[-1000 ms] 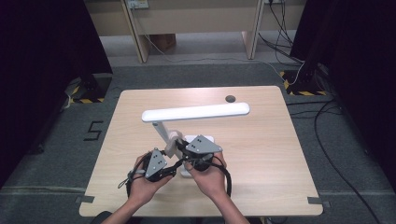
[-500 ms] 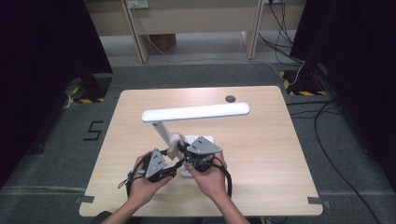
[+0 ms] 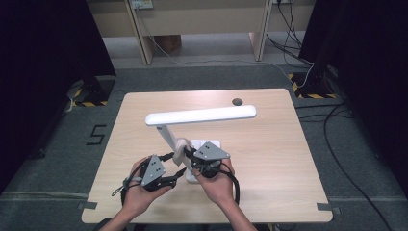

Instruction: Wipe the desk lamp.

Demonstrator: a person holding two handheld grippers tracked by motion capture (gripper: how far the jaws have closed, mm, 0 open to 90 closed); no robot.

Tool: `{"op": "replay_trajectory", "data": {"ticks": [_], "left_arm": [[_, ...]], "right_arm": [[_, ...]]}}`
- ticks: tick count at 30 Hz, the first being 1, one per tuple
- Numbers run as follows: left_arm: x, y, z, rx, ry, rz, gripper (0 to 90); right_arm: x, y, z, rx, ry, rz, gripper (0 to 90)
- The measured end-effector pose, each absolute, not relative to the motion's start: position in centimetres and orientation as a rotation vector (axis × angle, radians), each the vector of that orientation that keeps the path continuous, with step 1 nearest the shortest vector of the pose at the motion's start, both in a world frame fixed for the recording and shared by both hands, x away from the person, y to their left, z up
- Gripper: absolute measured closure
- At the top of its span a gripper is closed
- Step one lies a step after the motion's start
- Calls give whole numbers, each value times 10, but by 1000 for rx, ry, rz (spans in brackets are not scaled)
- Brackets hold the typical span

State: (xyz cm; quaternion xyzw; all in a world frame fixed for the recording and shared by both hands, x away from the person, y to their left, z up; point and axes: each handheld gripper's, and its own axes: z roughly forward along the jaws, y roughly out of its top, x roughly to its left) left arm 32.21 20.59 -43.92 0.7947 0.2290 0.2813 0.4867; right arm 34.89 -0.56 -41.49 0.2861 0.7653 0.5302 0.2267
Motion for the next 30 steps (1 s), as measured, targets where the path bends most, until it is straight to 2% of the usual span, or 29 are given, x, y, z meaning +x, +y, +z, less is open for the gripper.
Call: {"op": "replay_trajectory", "data": {"ticks": [6,13,21,30], "left_arm": [[309,232,-404,1881,559,660,340],[322,241,-369,1739,616,613,366],[332,229,-361,1699,648,617,372],[343,221,-359,1666,679,642,419]], "right_arm": [[349,-6,-415,783,2105,1460,842],[349,-6,-416,791,2107,1461,841],[348,-6,-416,792,2116,1457,842],[349,-6,-418,792,2121,1450,842]]}}
